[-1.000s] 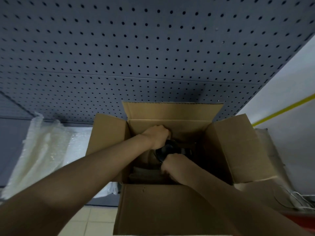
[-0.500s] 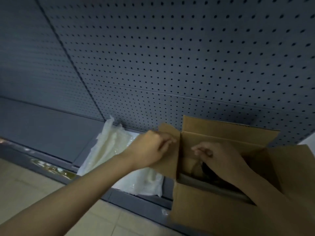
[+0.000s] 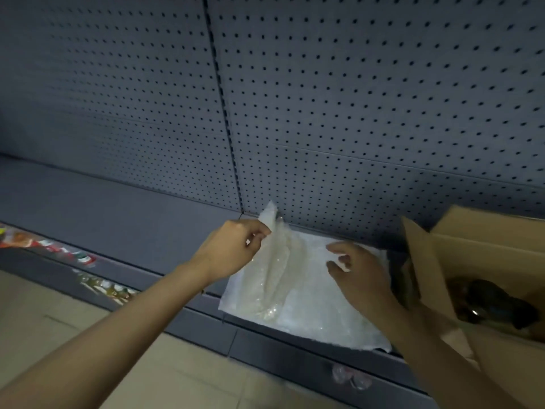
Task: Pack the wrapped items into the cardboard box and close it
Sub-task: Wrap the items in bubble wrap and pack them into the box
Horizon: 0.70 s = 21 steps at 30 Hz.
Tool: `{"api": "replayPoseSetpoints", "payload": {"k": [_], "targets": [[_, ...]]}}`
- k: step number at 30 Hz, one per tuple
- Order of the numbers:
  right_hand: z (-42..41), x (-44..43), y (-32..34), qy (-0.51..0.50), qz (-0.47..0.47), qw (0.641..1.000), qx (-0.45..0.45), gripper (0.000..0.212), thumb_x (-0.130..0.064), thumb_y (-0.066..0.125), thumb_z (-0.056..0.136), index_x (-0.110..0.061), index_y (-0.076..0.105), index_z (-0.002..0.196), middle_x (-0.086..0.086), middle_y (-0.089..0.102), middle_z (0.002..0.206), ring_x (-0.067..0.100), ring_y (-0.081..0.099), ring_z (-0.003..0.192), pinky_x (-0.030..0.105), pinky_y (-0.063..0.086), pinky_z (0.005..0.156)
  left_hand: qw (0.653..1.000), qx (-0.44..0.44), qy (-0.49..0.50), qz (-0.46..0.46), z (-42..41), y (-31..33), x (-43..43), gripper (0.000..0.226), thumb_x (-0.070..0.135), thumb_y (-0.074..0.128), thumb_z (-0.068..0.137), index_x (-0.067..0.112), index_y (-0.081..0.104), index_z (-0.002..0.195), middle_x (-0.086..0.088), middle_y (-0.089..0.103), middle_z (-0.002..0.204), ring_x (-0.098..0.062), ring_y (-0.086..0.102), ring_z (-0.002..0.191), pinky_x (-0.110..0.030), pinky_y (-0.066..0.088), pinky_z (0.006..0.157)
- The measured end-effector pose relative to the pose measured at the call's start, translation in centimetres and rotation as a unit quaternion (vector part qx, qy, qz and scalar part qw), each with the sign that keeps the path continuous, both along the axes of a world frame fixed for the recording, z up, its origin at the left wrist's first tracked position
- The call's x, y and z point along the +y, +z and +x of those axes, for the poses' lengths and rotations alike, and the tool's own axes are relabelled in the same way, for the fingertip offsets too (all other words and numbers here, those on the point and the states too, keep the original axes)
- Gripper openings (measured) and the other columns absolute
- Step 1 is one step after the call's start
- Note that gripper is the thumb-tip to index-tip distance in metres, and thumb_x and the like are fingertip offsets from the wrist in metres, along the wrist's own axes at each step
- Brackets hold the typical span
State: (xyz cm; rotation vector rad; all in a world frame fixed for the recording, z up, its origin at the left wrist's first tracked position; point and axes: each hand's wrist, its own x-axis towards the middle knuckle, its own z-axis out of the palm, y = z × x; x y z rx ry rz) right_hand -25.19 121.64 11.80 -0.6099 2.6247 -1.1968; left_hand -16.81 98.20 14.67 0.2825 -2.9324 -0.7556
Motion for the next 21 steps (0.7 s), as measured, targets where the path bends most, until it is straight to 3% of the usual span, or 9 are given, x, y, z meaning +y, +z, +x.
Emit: {"api": "replayPoseSetpoints", "payload": {"k": [2,5,8,10,12,15,19,21], "targets": [[-0.2,-1.0,-3.4,-0.082,0.043,0.991,-0.093,0.041,-0.015,0.067,0.086,-0.017,0.055,0.125,0.009,0.054,0.131,0.025,0.057,0.109,0.031,0.048,0.086,1.000,-0.013,-0.007,0.015,0.8,-0.8,-1.7,0.025,0.019,0.049,0.094,0.026,0.067,0.110,0.008,0.072,0.106,-0.011,0.067,0.085,-0.036,0.056,0.079],[-1.1,-0.5,-7.9,-0.218,0.111,0.949,-0.196,0.064,-0.022,0.070,0.082,-0.014,0.038,0.137,0.021,0.041,0.137,0.040,0.051,0.114,0.044,0.051,0.089,0.999,-0.035,-0.008,0.031,1.7,-2.0,-3.4,0.025,0.018,0.050,0.093,0.027,0.067,0.108,0.007,0.071,0.099,-0.011,0.065,0.076,-0.035,0.056,0.076],[-1.9,0.6,-10.8,-0.282,0.099,0.919,-0.257,0.085,-0.024,0.074,0.079,-0.006,0.024,0.145,0.023,0.038,0.143,0.042,0.046,0.122,0.046,0.047,0.097,0.998,-0.040,-0.004,0.049,2.5,-3.1,-4.2,0.026,0.014,0.050,0.094,0.022,0.069,0.109,0.007,0.071,0.104,-0.013,0.066,0.082,-0.031,0.056,0.079],[-2.0,1.0,-11.7,-0.304,0.100,0.907,-0.272,0.090,-0.026,0.077,0.075,-0.003,0.024,0.144,0.023,0.041,0.143,0.041,0.049,0.121,0.043,0.047,0.095,0.997,-0.054,-0.011,0.063,3.0,-4.0,-4.5,0.026,0.010,0.051,0.093,0.019,0.069,0.110,0.009,0.069,0.103,-0.012,0.067,0.085,-0.027,0.054,0.080],[-2.0,1.0,-12.2,-0.306,0.109,0.908,-0.266,0.085,-0.029,0.079,0.072,-0.001,0.035,0.140,0.022,0.049,0.138,0.040,0.054,0.116,0.044,0.050,0.094,0.995,-0.071,-0.023,0.072,3.2,-4.8,-4.8,0.027,0.007,0.052,0.091,0.018,0.069,0.109,0.009,0.067,0.100,-0.014,0.066,0.084,-0.027,0.054,0.079],[-1.8,0.4,-11.1,-0.289,0.105,0.911,-0.274,0.061,-0.024,0.075,0.077,0.004,0.053,0.127,0.024,0.060,0.123,0.039,0.060,0.104,0.042,0.053,0.087,0.992,-0.080,-0.031,0.088,3.1,-5.6,-4.7,0.027,0.005,0.054,0.090,0.017,0.070,0.109,0.005,0.069,0.102,-0.017,0.066,0.084,-0.029,0.055,0.079],[-0.9,-0.4,-6.0,-0.270,-0.042,0.915,-0.298,0.040,-0.013,0.068,0.080,-0.002,0.053,0.115,0.014,0.061,0.100,0.030,0.059,0.085,0.033,0.050,0.068,0.986,-0.093,-0.030,0.134,2.2,-5.3,-3.3,0.024,0.008,0.055,0.092,0.018,0.069,0.110,0.009,0.067,0.101,-0.016,0.067,0.089,-0.018,0.051,0.079],[-0.4,-0.7,-2.2,-0.227,-0.130,0.916,-0.305,0.032,-0.008,0.067,0.081,-0.008,0.055,0.111,0.009,0.063,0.095,0.025,0.061,0.083,0.032,0.050,0.067,0.977,-0.086,-0.028,0.191,1.3,-4.2,-2.5,0.024,0.016,0.058,0.093,0.022,0.065,0.116,0.010,0.067,0.110,-0.013,0.065,0.100,-0.025,0.051,0.092]]}}
